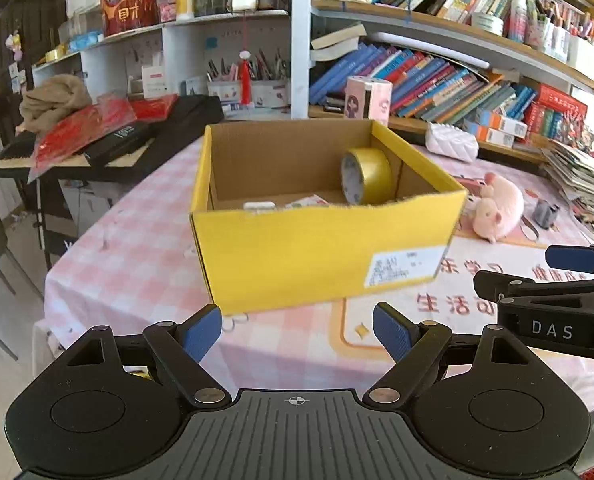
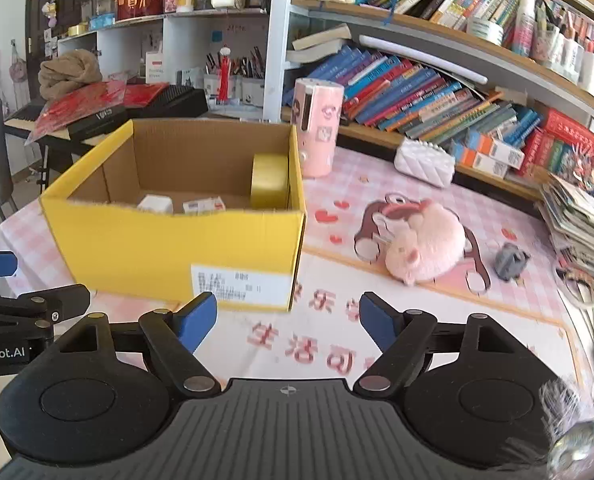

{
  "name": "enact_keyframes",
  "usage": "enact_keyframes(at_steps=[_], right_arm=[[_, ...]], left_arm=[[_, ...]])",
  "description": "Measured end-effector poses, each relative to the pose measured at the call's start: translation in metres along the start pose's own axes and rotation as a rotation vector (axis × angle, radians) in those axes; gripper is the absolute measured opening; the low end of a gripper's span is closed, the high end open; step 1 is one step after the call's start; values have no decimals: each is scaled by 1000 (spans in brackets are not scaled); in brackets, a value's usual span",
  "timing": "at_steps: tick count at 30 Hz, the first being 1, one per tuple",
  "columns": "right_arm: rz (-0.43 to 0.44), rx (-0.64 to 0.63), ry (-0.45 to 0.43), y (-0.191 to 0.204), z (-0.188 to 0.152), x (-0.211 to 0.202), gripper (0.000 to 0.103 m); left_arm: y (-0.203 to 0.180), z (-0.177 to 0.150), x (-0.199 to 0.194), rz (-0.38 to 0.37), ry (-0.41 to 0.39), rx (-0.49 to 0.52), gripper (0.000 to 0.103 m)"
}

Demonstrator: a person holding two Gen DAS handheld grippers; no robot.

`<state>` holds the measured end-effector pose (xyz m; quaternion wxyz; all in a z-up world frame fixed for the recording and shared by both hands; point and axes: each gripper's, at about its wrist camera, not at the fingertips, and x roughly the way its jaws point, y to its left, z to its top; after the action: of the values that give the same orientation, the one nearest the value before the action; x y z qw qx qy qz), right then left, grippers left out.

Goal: Organize objects
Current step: 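Withdraw both open tools from the yellow box toward the table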

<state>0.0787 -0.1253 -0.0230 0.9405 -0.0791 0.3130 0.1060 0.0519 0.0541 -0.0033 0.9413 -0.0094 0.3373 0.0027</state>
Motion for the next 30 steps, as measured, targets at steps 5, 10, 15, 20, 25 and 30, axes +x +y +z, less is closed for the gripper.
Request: enact_keyframes(at_steps=[5,10,15,20,25,30], right_arm=[[-26,18,13,0,-13,-12,80],[-57,38,35,-3,-29,-24,83],[-100,67,44,-11,-38,-33,84],[-144,104,40,-24,-42,-40,84],[-188,146,37,-41,-46,-43,84],[-221,180,42,-60,-48,-42,85]], left_arm=[[-5,-10,-9,-22,5,26,85],[-13,-18,-14,-58,16,56,85],[-25,-17,-14,-100,11,91,85],[-40,-12,-11,-142,0,138,85],[-58,-6,-5,-184,-9,185,85],[-78,0,4,-211,-11,213,85]])
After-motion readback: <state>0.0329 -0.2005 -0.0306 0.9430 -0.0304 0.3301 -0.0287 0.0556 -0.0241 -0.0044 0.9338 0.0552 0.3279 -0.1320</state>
